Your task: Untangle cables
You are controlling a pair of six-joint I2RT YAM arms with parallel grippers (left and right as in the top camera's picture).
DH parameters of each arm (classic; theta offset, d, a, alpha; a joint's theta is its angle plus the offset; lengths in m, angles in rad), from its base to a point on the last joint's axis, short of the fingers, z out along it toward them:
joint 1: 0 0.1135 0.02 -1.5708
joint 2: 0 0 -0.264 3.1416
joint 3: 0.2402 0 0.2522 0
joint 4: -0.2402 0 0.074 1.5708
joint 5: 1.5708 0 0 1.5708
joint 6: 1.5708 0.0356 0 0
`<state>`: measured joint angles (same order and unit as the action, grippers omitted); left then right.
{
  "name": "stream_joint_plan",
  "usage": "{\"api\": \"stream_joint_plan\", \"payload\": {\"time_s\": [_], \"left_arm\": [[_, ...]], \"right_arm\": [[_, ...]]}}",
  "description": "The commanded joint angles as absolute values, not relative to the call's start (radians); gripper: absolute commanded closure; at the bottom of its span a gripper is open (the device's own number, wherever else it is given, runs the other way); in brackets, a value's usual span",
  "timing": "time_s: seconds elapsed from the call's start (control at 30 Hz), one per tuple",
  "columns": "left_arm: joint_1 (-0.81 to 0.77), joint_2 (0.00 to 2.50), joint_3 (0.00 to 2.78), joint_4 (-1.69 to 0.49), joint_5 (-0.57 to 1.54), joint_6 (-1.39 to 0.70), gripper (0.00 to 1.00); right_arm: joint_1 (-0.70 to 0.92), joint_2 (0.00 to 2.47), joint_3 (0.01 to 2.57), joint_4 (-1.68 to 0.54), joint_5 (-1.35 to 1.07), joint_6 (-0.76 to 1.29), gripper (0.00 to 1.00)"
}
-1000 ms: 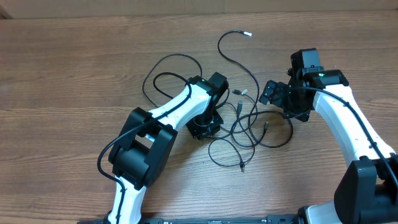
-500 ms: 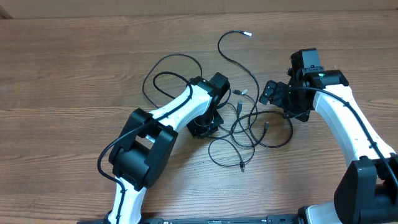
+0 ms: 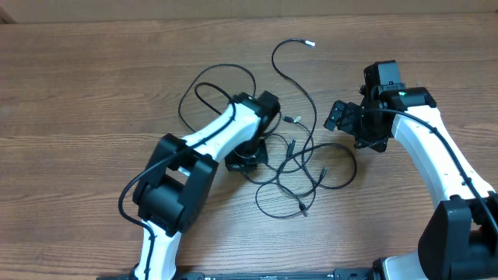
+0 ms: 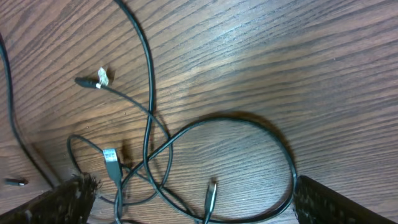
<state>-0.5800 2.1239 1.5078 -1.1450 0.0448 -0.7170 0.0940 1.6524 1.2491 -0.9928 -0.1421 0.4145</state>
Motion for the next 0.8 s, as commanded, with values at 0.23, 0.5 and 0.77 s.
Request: {"api": "stream_joint_plan", "payload": {"time_s": [0.23,0.5,0.77], "left_arm": [[-0.471,2.035,1.772,-1.269,-0.134,-0.523,0.96],[-0.431,1.977,1.87,-1.312,-0.182,-0.49,0.96],[-0.397,1.973,1.874,-1.353,-0.377,-0.502,0.96]], "right_arm": [[0.096,1.647,1.247,-0.988,-0.144,0.411,0.0],[0.096,1.647,1.247,-0.988,-0.144,0.411,0.0],[0.096,1.647,1.247,-0.988,-0.144,0.411,0.0]]}}
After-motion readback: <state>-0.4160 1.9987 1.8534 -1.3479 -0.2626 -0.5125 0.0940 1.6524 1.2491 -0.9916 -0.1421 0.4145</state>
